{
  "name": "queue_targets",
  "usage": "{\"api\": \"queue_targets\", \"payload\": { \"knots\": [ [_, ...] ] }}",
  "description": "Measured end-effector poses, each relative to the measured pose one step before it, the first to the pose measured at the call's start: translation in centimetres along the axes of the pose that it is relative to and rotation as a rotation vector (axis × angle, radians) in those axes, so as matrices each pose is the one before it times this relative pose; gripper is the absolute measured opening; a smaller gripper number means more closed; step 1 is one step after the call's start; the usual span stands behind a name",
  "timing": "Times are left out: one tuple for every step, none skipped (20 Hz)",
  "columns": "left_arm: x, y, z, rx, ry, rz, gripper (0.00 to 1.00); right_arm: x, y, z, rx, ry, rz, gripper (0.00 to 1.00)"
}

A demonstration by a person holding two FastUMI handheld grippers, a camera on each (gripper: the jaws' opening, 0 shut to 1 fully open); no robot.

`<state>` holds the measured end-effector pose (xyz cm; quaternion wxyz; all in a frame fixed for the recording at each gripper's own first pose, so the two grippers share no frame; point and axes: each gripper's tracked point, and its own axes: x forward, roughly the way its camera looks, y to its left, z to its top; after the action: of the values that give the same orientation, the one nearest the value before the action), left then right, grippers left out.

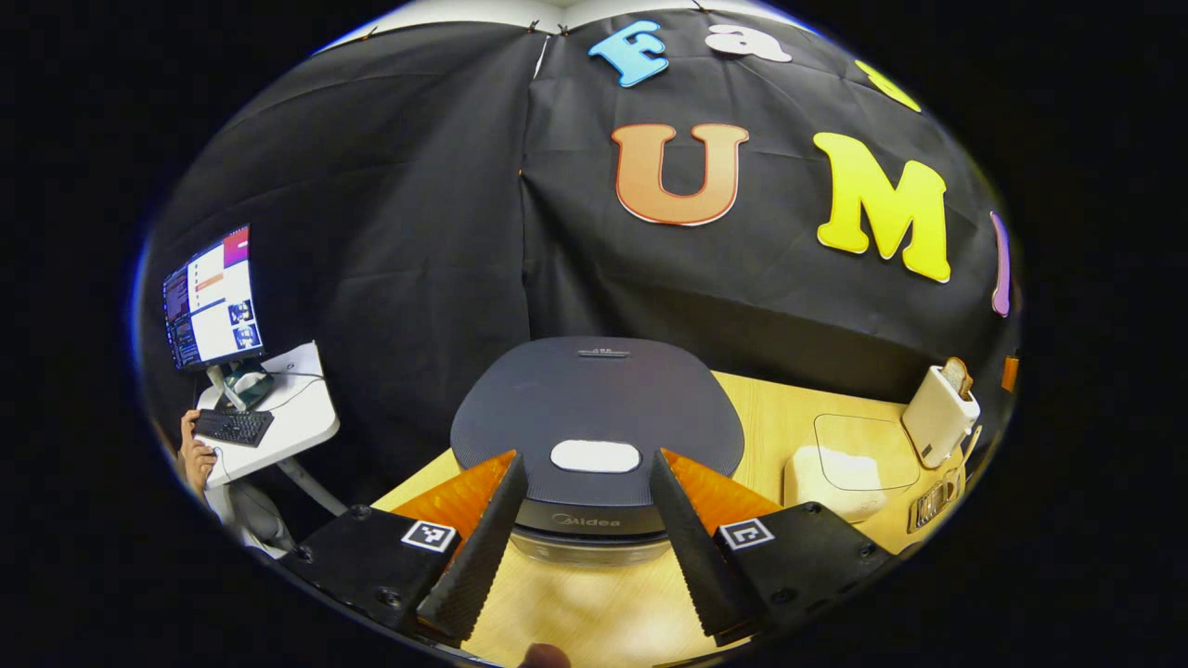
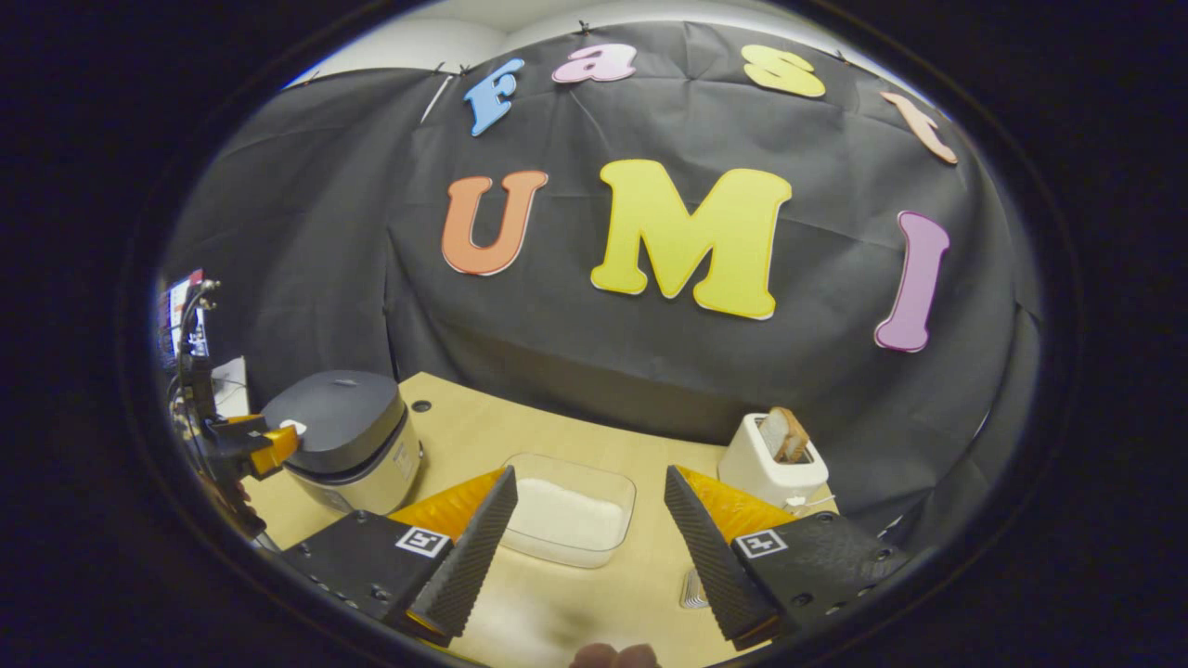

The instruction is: Close the left gripper, press the button to open the rice cooker; take a wooden spoon from the chopstick holder with the right hand, scoop a spoonful of rice and pour it into the rice cooker, then put the wooden spoon back into the chopstick holder.

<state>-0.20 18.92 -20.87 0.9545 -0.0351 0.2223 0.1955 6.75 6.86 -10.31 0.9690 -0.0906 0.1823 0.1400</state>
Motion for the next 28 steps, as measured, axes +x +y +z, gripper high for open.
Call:
{"api": "queue_targets", "payload": {
  "knots": [
    [0.056,0.042,-0.254,0.00637,0.00307,0.00385,0.88,0.052,0.056,-0.008,-0.00220,-0.00002,0.00155,0.98],
    [0.070,-0.041,-0.092,0.00739,-0.00677,0.00279,0.87,0.045,0.058,0.076,-0.00178,0.00010,0.00205,0.98],
    [0.005,0.061,0.022,0.00240,-0.00686,0.00215,0.87,-0.023,0.121,-0.019,-0.00108,0.00075,0.00209,0.98],
    [0.069,0.084,0.035,-0.00251,-0.00520,0.00093,0.88,0.050,0.123,-0.012,-0.00160,0.00181,0.00223,0.98],
    [-0.061,0.059,-0.082,-0.00810,-0.00487,0.00126,0.88,0.058,0.046,-0.032,-0.00086,0.00093,0.00211,0.98],
    [0.004,-0.053,-0.073,-0.00830,-0.00522,0.00208,0.88,0.064,0.126,0.040,0.00090,0.00142,0.00286,0.98],
    [0.024,0.021,0.078,-0.00269,-0.00539,0.00229,0.88,0.089,0.173,-0.085,0.00144,0.00185,0.00385,0.98],
    [-0.006,-0.023,-0.219,-0.00016,-0.00416,0.00214,0.88,0.089,0.140,-0.059,0.00111,0.00276,0.00390,0.98],
    [-0.070,0.084,0.052,-0.00610,-0.00675,0.00213,0.88,-0.013,0.187,-0.024,0.00080,0.00214,0.00495,0.98],
    [0.000,0.089,0.060,-0.00740,-0.01045,0.00050,0.88,-0.007,0.183,-0.016,0.00171,0.00066,0.00453,0.98],
    [0.295,-0.020,-0.517,-0.00688,0.00545,-0.00154,0.88,0.041,0.131,-0.021,0.00048,0.00134,0.00342,0.98],
    [-0.263,-0.162,-0.175,-0.00285,-0.00193,-0.00271,0.87,0.011,0.076,-0.084,-0.00090,0.00239,0.00187,0.98],
    [0.176,-0.112,-0.245,0.01190,-0.01173,-0.00370,0.88,0.042,0.052,-0.143,-0.00085,0.00311,0.00202,0.98],
    [-0.019,0.133,0.122,0.00608,-0.01008,-0.00135,0.88,-0.034,0.058,-0.097,0.00156,0.00243,0.00186,0.98],
    [0.109,0.149,-0.100,-0.00873,-0.00575,0.00012,0.88,0.105,0.056,-0.102,0.00110,0.00355,0.00179,0.98],
    [-0.078,-0.058,0.131,-0.01114,-0.00823,0.00093,0.87,0.029,0.077,-0.159,0.00156,0.00526,0.00117,0.98],
    [-0.010,-0.042,-0.008,-0.00164,-0.00379,0.00176,0.88,0.026,0.084,-0.121,0.00202,0.00286,0.00173,0.95],
    [-0.035,-0.141,-0.121,0.00275,-0.00402,0.00109,0.88,-0.010,0.070,0.019,0.00142,0.00018,0.00136,0.96],
    [0.023,0.009,0.113,0.00139,-0.00148,0.00041,0.88,-0.020,0.129,0.029,0.00030,-0.00206,0.00242,0.96],
    [0.023,0.003,0.201,0.00710,-0.00472,-0.00046,0.88,-0.023,0.089,0.089,-0.00021,-0.00264,0.00248,0.96],
    [0.047,0.040,0.022,0.00850,0.00126,0.00158,0.87,0.012,0.088,0.106,-0.00213,-0.00403,0.00163,0.96],
    [-0.050,0.141,0.077,0.00731,0.00241,0.00491,0.87,-0.017,-0.014,0.154,-0.00379,-0.00560,-0.00121,0.96],
    [-0.167,0.088,-0.076,0.00252,0.00344,0.00714,0.87,-0.026,-0.061,0.139,-0.00174,-0.00534,-0.00182,0.96],
    [-0.166,0.032,-0.106,-0.00479,0.00584,0.00602,0.87,-0.101,-0.073,0.142,0.00030,-0.00346,-0.00128,0.96],
    [-0.241,0.172,-0.006,-0.00598,0.00442,0.00598,0.89,-0.070,-0.019,0.047,0.00207,-0.00295,-0.00194,0.96],
    [-0.167,0.220,-0.240,-0.01556,0.01153,0.00782,0.92,-0.099,-0.175,-0.005,0.00338,-0.00254,-0.00366,0.96],
    [-0.295,0.049,0.066,-0.01444,0.00549,0.00263,0.99,-0.076,-0.224,0.030,0.00557,-0.00395,-0.00395,0.96],
    [-0.262,0.086,0.304,-0.00592,-0.00516,0.00177,0.99,-0.063,-0.279,0.011,0.00981,-0.00307,-0.00519,0.96]
  ]
}}
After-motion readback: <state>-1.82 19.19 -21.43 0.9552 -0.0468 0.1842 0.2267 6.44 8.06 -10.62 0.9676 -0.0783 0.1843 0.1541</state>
